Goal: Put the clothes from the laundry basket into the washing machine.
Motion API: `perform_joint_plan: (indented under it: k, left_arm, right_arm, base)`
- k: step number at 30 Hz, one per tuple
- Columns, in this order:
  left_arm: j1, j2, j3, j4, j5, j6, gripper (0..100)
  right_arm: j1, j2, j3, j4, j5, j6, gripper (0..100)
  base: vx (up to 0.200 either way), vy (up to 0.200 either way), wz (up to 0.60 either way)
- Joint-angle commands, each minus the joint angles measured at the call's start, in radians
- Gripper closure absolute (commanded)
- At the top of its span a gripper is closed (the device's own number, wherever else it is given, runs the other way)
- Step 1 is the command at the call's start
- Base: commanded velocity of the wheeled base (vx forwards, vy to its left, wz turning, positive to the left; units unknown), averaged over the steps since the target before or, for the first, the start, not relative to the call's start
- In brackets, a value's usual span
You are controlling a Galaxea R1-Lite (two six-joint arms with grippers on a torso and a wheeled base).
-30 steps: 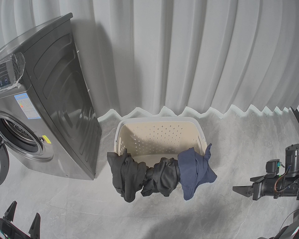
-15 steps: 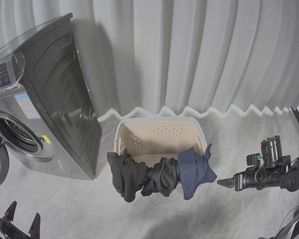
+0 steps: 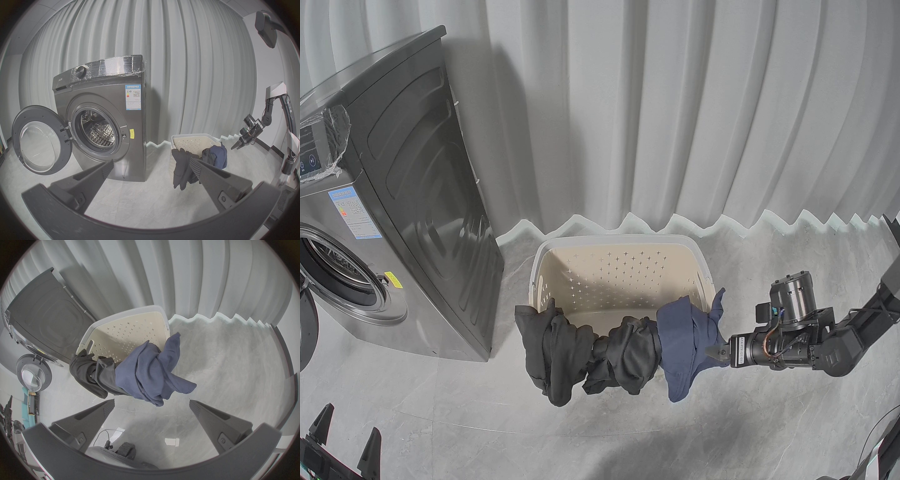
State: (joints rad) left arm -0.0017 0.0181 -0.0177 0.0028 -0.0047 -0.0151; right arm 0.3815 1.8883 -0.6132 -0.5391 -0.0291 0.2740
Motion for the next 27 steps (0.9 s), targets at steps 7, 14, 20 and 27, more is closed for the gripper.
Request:
perform_joint_plan:
  k: [7, 14, 20, 27]
  left_arm:
    - [0.000, -0.013, 0.018, 0.000, 0.000, 0.000, 0]
    - [0.000, -0.013, 0.016, 0.000, 0.000, 0.000, 0]
    - [0.000, -0.013, 0.018, 0.000, 0.000, 0.000, 0]
    - [0.000, -0.013, 0.016, 0.000, 0.000, 0.000, 0]
  right_arm:
    - [0.027, 0.149, -0.079, -0.005, -0.008, 0.019, 0]
    - [0.037, 0.218, -0.131, -0.035, -0.040, 0.031, 0]
    - [0.050, 0.267, -0.163, -0.088, -0.067, 0.028, 0]
    - [0.051, 0.299, -0.198, -0.090, -0.101, 0.051, 0]
  base:
    - [0.000, 0.000, 0.00]
    - [0.000, 0.000, 0.00]
    - [0.000, 0.000, 0.00]
    - [0.000, 0.000, 0.00]
